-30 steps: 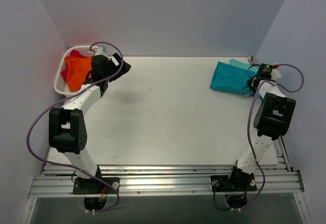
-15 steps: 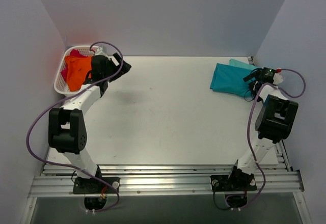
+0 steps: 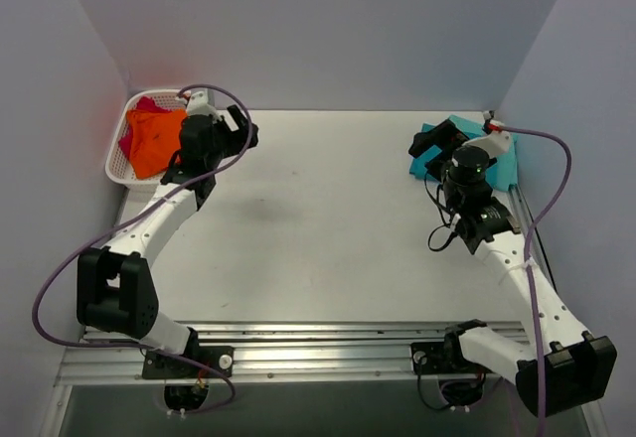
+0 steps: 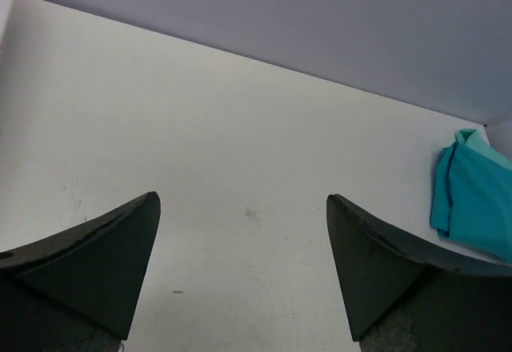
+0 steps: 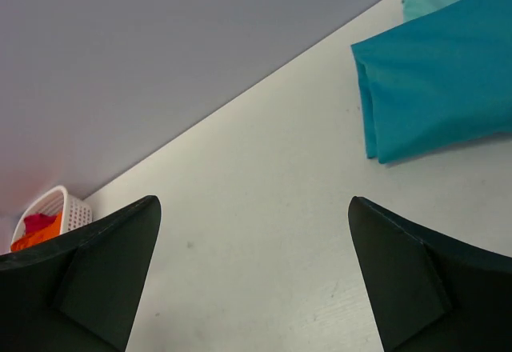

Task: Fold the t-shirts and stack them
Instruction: Put the neatly folded tshirt into the corner of the board with the right arm

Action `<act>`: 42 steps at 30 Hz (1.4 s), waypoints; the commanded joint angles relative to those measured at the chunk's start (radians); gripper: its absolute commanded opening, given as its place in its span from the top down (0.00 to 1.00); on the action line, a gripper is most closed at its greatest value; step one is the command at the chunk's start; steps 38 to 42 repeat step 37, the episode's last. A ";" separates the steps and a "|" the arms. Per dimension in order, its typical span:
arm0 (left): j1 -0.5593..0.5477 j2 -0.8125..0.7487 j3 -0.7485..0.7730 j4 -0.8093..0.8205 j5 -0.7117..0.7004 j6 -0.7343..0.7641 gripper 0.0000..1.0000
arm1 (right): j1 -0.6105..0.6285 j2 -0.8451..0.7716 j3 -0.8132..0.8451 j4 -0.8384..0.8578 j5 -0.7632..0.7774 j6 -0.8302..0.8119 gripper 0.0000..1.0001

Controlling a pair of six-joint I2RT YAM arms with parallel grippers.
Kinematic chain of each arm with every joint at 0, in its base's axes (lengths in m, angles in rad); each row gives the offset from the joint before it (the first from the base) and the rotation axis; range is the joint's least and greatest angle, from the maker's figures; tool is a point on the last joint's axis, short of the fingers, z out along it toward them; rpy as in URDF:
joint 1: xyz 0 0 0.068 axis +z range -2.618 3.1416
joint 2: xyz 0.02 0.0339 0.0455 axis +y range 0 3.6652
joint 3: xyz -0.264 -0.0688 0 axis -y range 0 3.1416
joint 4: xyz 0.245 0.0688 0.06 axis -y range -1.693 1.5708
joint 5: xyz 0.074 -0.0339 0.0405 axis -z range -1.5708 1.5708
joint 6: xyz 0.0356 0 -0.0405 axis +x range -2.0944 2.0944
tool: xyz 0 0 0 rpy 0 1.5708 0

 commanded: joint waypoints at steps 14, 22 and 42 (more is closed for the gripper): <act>-0.001 -0.236 -0.488 0.305 -0.457 0.460 0.06 | 0.417 -0.205 -0.268 -0.005 -0.044 -0.142 0.00; 0.056 -0.033 -0.682 0.729 -0.274 0.615 0.06 | 0.430 -0.254 -0.307 0.028 -0.125 -0.174 0.00; 0.134 -0.012 -0.826 0.971 -0.173 0.571 0.06 | 0.535 -0.335 -0.328 0.042 -0.085 -0.130 0.00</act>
